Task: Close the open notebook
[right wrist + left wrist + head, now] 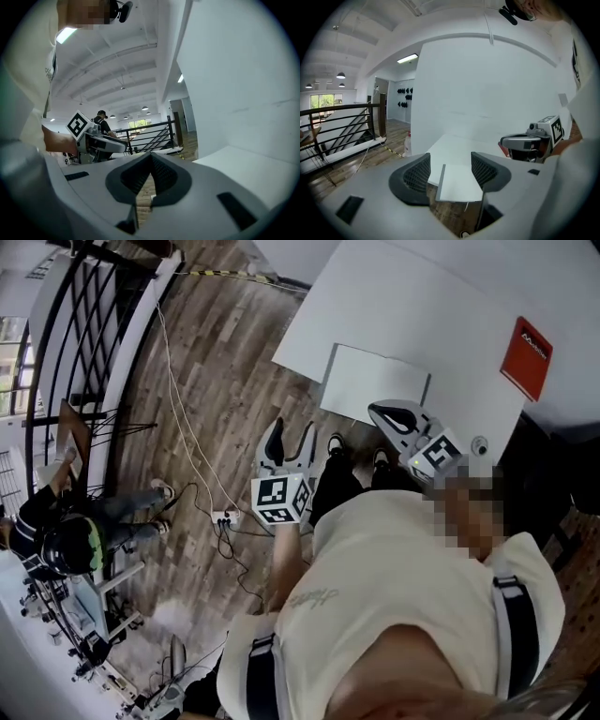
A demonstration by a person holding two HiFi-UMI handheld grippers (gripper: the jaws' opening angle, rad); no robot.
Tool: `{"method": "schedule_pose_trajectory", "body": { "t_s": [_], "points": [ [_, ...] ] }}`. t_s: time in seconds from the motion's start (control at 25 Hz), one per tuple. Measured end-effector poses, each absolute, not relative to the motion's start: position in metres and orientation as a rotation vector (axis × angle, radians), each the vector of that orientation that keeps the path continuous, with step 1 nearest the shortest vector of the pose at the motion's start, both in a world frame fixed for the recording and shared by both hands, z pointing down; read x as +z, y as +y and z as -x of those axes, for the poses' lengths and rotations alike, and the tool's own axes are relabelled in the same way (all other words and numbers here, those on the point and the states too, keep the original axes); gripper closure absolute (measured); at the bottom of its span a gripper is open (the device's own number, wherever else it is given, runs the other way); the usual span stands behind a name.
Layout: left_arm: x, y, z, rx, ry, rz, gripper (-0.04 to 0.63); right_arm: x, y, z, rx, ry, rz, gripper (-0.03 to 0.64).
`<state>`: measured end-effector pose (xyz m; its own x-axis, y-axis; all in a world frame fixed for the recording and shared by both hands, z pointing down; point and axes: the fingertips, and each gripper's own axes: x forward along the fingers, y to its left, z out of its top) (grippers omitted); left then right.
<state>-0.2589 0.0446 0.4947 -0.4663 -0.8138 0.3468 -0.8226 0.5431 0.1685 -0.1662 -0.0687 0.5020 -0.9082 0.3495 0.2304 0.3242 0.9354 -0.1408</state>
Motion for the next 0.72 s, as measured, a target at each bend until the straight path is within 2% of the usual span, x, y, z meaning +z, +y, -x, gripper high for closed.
{"method": "schedule_pose_trajectory", "body": {
  "t_s": [0.44,0.72],
  "points": [
    [0.504,0.011,0.339,-0.012,-2.228,-1.578,0.305,0.478,-0.074,0.208,0.086,-2.887,0.166,0.609],
    [0.524,-0.012,0.357,0.057,-2.087,-1.724,0.305,0.485,-0.086,0.217,0.105,-2.879,-0.092,0.609]
  ]
}}
